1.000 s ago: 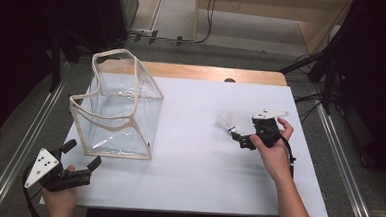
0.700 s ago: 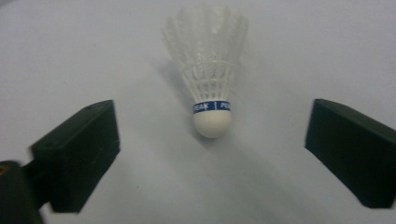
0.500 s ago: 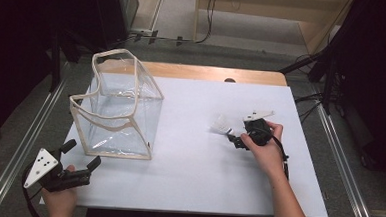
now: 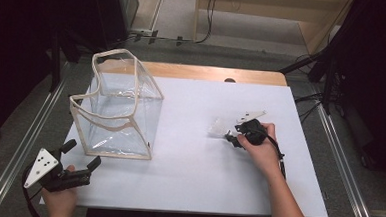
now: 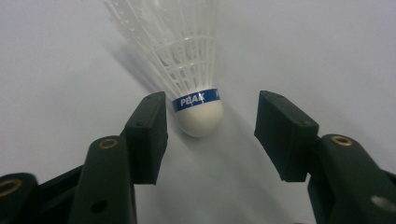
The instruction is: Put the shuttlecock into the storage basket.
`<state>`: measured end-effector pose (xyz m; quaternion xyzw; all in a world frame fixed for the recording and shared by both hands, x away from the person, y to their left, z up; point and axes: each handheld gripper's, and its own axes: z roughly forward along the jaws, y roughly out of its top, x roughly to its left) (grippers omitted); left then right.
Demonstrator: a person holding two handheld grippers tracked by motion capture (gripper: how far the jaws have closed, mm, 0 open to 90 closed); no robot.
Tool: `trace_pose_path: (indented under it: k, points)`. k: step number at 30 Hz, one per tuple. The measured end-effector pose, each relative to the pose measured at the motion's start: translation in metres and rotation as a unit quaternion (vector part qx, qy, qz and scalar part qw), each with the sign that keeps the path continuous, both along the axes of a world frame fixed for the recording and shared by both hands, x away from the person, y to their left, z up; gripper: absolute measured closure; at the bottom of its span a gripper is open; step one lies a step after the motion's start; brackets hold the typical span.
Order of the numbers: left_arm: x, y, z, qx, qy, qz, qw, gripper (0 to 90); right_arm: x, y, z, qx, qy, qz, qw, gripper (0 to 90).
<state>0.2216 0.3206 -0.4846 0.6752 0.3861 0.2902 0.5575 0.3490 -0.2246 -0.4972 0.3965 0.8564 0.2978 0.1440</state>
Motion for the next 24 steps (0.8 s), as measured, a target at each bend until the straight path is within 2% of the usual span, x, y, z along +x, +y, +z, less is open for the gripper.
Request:
trace_pose_path:
  k: [7,13,17,23,24]
  points:
    - [-0.0001,0.0001,0.0,-0.001,0.0,0.0,1.0,0.0,0.0024,0.0075,-0.0038,-0.01,0.003,0.022,0.9997,46.8]
    - [-0.0001,0.0002,0.0001,0.0,0.0,0.0,1.0,0.0,0.003,0.0104,-0.0075,-0.013,0.01,0.033,0.9993,61.3]
    - [-0.0001,0.0002,0.0,-0.001,0.0,0.0,1.0,0.0,0.0017,0.0109,-0.007,-0.013,0.011,0.033,0.9993,62.2]
    - [-0.0001,0.0,0.0,-0.001,0.0,0.0,1.0,0.0,-0.0004,0.0101,-0.0018,0.002,0.008,0.028,0.9996,62.3]
    - [-0.0001,0.0,0.0,-0.001,0.0,0.0,1.0,0.0,-0.0002,0.01,-0.0006,0.004,0.002,0.029,0.9996,62.3]
